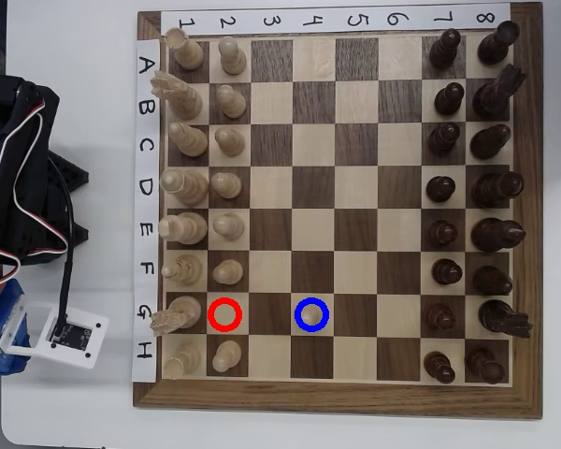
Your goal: Move the piece to destination
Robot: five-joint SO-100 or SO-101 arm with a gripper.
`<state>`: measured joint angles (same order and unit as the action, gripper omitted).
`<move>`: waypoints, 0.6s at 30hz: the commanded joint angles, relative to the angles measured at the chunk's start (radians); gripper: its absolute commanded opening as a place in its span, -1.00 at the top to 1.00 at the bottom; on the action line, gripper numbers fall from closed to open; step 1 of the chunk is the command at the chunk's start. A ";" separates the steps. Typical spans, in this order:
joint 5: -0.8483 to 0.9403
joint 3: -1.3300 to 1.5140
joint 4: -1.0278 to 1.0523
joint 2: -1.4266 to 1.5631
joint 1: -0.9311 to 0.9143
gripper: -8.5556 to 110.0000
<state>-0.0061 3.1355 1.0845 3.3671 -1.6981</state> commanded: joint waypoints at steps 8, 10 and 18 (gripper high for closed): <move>-0.012 -0.011 0.009 0.060 -0.003 0.85; -0.021 -0.011 0.009 0.060 -0.014 0.85; -0.017 -0.011 0.009 0.060 -0.014 0.85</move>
<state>-0.0061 3.1355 1.0845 3.3671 -1.6981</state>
